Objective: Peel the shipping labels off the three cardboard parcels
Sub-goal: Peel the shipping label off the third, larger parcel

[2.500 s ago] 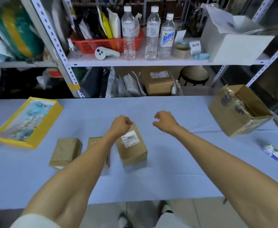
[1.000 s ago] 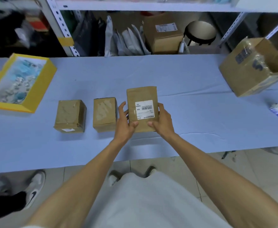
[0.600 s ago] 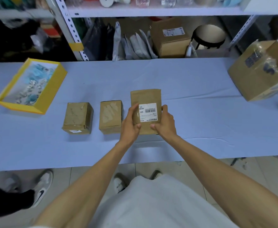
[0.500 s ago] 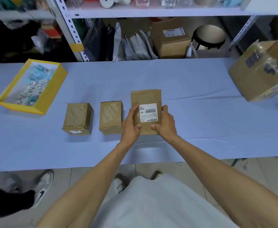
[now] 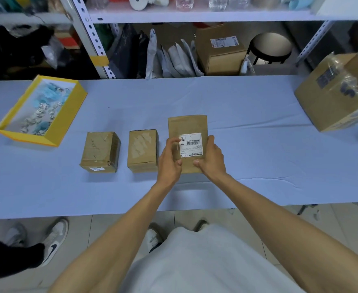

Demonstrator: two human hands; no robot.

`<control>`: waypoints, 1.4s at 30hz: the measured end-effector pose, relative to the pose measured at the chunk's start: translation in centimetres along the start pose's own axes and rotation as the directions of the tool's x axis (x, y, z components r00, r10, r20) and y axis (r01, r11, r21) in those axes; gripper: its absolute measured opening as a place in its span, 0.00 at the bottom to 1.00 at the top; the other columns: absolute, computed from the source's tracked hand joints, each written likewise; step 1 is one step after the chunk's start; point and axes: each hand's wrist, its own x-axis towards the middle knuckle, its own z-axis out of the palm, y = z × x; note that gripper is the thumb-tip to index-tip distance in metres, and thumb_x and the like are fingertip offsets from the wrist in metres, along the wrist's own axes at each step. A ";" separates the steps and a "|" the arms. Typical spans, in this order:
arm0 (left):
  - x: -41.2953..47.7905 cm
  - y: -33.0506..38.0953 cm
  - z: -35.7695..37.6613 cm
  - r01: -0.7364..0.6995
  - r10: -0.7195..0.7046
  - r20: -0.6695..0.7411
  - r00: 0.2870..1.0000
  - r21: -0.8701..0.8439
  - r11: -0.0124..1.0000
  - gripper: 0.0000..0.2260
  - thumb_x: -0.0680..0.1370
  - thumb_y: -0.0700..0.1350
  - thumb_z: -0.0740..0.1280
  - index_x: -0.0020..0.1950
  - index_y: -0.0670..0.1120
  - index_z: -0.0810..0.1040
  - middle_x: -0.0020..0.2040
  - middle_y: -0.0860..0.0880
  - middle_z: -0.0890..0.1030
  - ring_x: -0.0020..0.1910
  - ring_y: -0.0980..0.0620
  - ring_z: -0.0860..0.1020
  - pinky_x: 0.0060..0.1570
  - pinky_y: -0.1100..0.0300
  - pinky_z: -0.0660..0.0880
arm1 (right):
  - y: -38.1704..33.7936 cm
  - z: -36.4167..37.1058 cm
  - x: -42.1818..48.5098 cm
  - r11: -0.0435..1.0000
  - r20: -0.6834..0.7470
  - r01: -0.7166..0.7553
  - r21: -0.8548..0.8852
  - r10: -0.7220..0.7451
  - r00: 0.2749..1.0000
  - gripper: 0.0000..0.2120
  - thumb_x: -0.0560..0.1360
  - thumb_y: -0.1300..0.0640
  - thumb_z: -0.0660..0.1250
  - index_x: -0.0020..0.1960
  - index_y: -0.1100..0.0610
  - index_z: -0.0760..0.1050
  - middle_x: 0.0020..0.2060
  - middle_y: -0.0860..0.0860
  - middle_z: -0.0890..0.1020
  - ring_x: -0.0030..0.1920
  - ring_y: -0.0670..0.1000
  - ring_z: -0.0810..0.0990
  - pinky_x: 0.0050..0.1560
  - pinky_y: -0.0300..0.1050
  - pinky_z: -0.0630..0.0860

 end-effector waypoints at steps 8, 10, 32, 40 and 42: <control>0.2 -0.5 0.2 0.016 -0.020 0.060 0.998 0.071 0.997 0.40 0.68 0.24 0.59 0.76 0.53 0.63 0.72 0.52 0.69 0.67 0.63 0.66 0.56 0.84 0.60 | -0.1 -0.1 -0.1 1.000 0.011 0.010 0.003 -0.010 1.000 0.28 0.64 0.64 0.72 0.59 0.58 0.61 0.53 0.58 0.76 0.50 0.61 0.77 0.46 0.52 0.77; 0.1 -0.6 0.3 0.008 -0.012 0.049 0.999 0.076 0.997 0.39 0.68 0.24 0.59 0.74 0.53 0.66 0.70 0.51 0.71 0.67 0.60 0.68 0.54 0.85 0.60 | -0.1 -0.1 -0.2 1.000 0.013 0.005 0.000 -0.005 1.000 0.29 0.65 0.64 0.72 0.60 0.57 0.60 0.53 0.58 0.76 0.50 0.61 0.77 0.47 0.54 0.78; 0.5 1.1 0.0 0.132 -0.134 -0.001 0.991 -0.143 0.981 0.28 0.65 0.26 0.65 0.60 0.48 0.77 0.56 0.54 0.79 0.55 0.57 0.76 0.47 0.76 0.71 | -0.1 -0.2 -0.6 1.000 0.025 0.017 0.012 -0.017 1.000 0.29 0.67 0.65 0.71 0.62 0.57 0.60 0.55 0.58 0.74 0.52 0.60 0.76 0.48 0.52 0.77; 2.0 1.8 1.3 0.289 -0.343 -0.200 0.918 -0.256 0.923 0.06 0.73 0.37 0.73 0.46 0.47 0.83 0.44 0.52 0.82 0.41 0.60 0.77 0.52 0.58 0.77 | 0.0 -0.3 -0.8 1.000 0.038 0.020 -0.012 -0.020 0.999 0.30 0.67 0.64 0.71 0.62 0.57 0.59 0.54 0.58 0.74 0.51 0.60 0.76 0.45 0.52 0.77; 2.3 1.9 1.5 0.300 -0.364 -0.218 0.905 -0.279 0.912 0.03 0.74 0.39 0.72 0.45 0.46 0.83 0.46 0.50 0.84 0.41 0.58 0.78 0.53 0.57 0.77 | 0.0 -0.4 -0.8 1.000 0.039 0.021 -0.005 -0.021 0.999 0.29 0.66 0.64 0.72 0.61 0.57 0.59 0.54 0.57 0.74 0.50 0.60 0.76 0.45 0.53 0.78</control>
